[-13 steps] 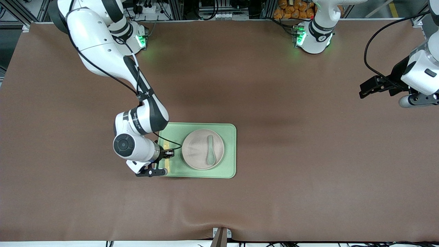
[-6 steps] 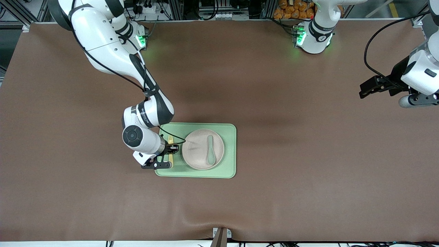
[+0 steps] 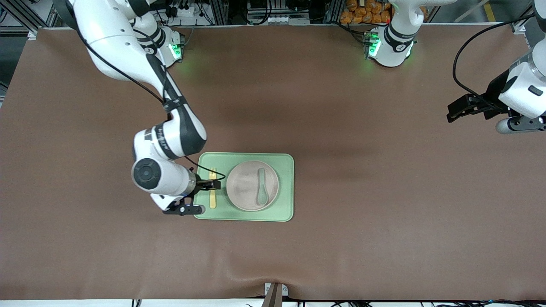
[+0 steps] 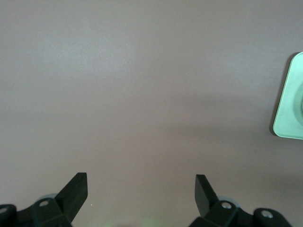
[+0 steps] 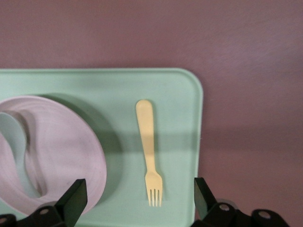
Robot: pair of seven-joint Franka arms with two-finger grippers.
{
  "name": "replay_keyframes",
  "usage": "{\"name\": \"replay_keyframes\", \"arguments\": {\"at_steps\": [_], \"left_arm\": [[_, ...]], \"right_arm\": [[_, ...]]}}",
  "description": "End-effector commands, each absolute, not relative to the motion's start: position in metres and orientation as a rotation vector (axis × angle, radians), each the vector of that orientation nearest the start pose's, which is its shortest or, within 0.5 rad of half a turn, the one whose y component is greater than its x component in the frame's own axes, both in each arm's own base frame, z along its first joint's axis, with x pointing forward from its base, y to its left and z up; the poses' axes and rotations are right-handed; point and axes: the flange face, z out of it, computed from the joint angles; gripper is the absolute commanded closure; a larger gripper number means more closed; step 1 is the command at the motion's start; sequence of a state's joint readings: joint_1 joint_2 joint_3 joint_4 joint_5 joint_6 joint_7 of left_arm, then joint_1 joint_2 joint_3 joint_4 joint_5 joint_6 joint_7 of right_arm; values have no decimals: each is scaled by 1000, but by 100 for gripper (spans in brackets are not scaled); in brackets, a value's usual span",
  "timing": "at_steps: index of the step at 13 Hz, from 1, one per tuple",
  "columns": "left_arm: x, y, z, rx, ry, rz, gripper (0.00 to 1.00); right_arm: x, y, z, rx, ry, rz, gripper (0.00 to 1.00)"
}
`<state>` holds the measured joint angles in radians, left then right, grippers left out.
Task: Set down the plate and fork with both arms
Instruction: 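Lower the fork onto the tray beside the plate and open the right gripper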
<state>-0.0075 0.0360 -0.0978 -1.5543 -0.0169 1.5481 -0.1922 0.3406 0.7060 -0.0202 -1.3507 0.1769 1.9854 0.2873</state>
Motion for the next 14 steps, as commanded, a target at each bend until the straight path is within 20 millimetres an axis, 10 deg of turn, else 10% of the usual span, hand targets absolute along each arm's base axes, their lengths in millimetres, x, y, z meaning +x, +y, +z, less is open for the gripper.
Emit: {"name": "replay_keyframes", "arguments": {"at_steps": [1, 6, 14], "left_arm": [[555, -59, 614, -3138, -113, 46, 0], [555, -59, 613, -3138, -113, 48, 0], [555, -60, 615, -3138, -108, 41, 0]], "right_arm": [[701, 189, 340, -2978, 123, 128, 0], [693, 72, 415, -2967, 112, 128, 0], [602, 17, 543, -3017, 182, 69, 0]]}}
